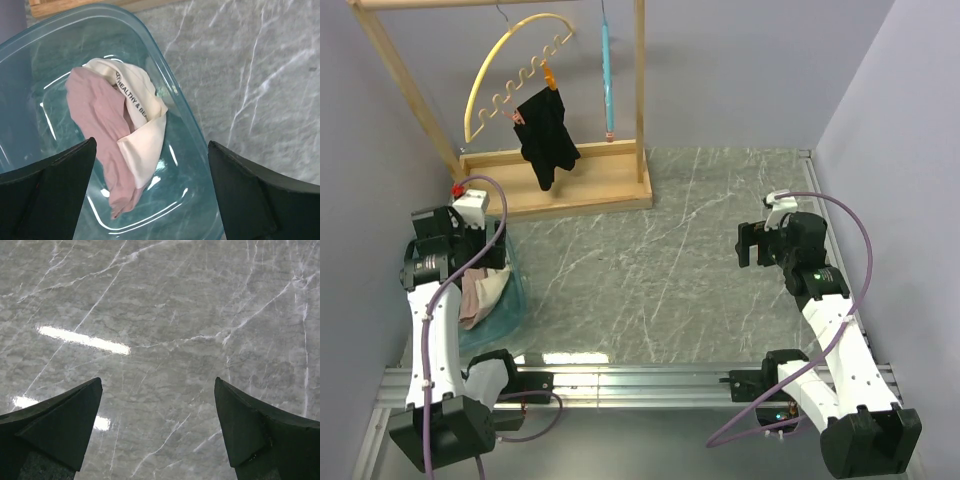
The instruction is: Clip the underwear to the hanger
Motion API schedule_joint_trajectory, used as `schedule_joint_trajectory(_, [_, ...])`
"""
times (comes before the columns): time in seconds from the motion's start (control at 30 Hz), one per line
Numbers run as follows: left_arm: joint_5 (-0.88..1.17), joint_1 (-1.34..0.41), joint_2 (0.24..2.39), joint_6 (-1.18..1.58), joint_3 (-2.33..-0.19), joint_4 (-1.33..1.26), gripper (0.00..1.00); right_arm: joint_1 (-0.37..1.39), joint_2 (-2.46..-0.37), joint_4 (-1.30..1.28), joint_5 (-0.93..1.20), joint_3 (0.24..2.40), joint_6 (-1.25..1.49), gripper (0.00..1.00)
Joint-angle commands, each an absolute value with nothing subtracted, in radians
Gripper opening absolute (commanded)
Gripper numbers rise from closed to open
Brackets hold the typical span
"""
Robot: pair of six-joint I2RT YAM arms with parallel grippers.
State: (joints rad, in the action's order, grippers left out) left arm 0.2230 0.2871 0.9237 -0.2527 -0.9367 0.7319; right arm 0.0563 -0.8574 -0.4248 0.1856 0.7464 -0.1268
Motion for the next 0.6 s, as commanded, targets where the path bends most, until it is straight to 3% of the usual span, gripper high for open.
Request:
schedule_joint_trajectory(0.0, [0.256,0.288,0.939,-0.339,-0.985,0.778,0.99,0.057,-0.851,-0.423,0.193,0.77,-0.124,1.0])
schedule_joint_trajectory(0.27, [0.218,0.29,1.127,-0.642,-1.129,0.986,0.99,0.057,-0.917,-0.485,0.225,0.821,-0.15,1.0])
schedule_joint_trajectory(0.57, [0.218,0.226,1.226,-0.866,-1.109,1.08,0.99,0.058,-0.989,-0.54,0.278,0.87,-0.166,1.0])
